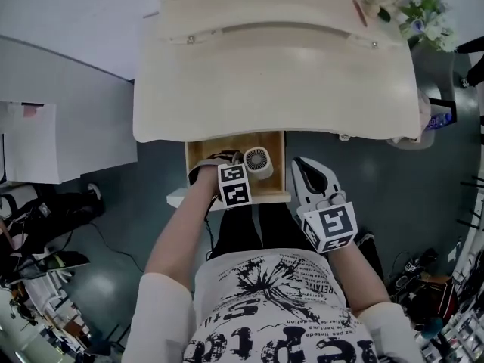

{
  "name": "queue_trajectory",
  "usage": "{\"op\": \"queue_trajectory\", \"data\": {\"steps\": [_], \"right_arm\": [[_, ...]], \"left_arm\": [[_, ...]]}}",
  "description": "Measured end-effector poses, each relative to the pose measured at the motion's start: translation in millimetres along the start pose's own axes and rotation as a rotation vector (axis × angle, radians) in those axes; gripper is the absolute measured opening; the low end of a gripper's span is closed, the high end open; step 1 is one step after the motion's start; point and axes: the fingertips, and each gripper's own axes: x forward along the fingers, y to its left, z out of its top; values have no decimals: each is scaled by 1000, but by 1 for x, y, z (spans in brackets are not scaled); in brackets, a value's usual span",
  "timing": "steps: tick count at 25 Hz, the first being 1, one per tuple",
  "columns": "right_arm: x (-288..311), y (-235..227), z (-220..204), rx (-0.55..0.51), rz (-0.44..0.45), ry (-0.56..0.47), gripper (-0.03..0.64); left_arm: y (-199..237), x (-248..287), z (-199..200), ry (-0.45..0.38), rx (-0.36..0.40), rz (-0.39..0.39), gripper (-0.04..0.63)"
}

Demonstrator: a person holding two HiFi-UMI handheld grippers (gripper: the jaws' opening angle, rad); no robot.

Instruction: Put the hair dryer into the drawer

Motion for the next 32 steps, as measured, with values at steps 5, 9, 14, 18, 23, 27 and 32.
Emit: {"op": "queue_trajectory", "data": {"steps": [5,9,14,18,23,27,32], "right_arm": [[2,8,-6,-1,1,12,15],[3,9,-9,-9,3,26,15],[14,-8,-11,-6,-14,45,15],[20,-19,-13,3,-33,61,15],[20,-21,-20,11,-50,81,15],[21,-17,-23,23,-49,84,15],[23,-11,-20,9,-30,82,15]], "left_arm": [[-15,14,-11,28,8,-67,256],[-19,26,-13,26,-18,-106,256],[-6,37,-6,-11,-37,-160,256],[8,41,-4,-43,-83,-185,258],[24,48,-11,-32,-164,-137,267],[36,64,-32,66,-171,-16,324],[36,66,-31,-68,-225,94,364]]}}
